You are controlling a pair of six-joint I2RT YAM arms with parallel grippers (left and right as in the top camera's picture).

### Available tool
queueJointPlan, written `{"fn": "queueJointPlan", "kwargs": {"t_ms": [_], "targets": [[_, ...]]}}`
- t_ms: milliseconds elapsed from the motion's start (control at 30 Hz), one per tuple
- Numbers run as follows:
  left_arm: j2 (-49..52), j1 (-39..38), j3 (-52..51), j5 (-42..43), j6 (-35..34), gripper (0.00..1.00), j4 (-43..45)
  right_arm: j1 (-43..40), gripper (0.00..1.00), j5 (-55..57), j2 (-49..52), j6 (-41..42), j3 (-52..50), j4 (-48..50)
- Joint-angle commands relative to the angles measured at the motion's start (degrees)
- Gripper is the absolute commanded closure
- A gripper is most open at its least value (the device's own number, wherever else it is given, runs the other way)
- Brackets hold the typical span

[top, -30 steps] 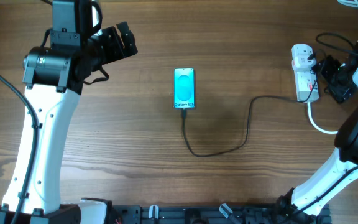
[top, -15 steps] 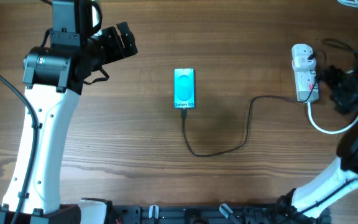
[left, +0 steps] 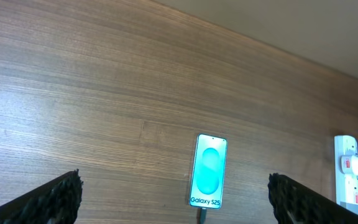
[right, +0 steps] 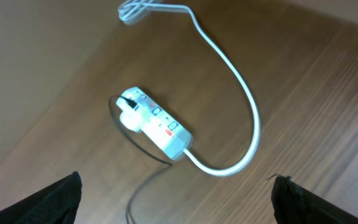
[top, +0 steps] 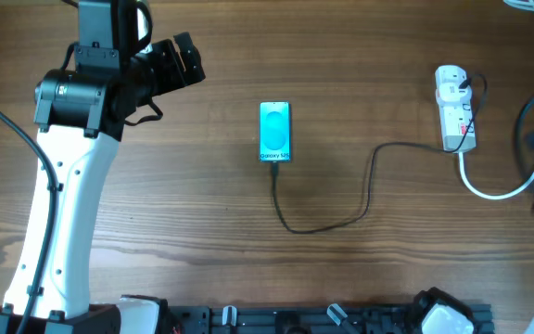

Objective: Plug charger to phone and switch on socket

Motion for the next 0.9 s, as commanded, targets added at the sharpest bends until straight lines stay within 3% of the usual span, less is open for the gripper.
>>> {"fn": "queueJointPlan", "kwargs": {"t_ms": [0, 100, 200, 333, 700, 867], "targets": [[0.3, 0.1, -0.1, -1.0, 0.4, 0.0, 0.1, 0.4, 0.01, -9.5, -10.9, -2.5, -10.3, 6.7], [0.3, 0.1, -0.1, -1.0, 0.4, 0.0, 0.1, 0.4, 0.0, -14.7, -19.3, -2.1, -18.5, 8.0], [0.3, 0.1, -0.1, -1.0, 0.4, 0.0, 0.1, 0.4, 0.0, -15.1, -21.2, -2.1, -21.9, 6.6], [0.3, 0.1, -0.2, -1.0, 0.4, 0.0, 0.1, 0.4, 0.0, -15.0, -20.4, 1.1, -22.1, 1.0], [0.3, 0.1, -0.1, -1.0, 0.4, 0.0, 0.1, 0.4, 0.0, -10.1, -20.5, 0.8, -22.1, 1.0], [0.3, 0.1, -0.1, -1.0, 0.4, 0.0, 0.1, 0.4, 0.0, -13.9, -20.4, -8.0, -22.1, 1.7]]}}
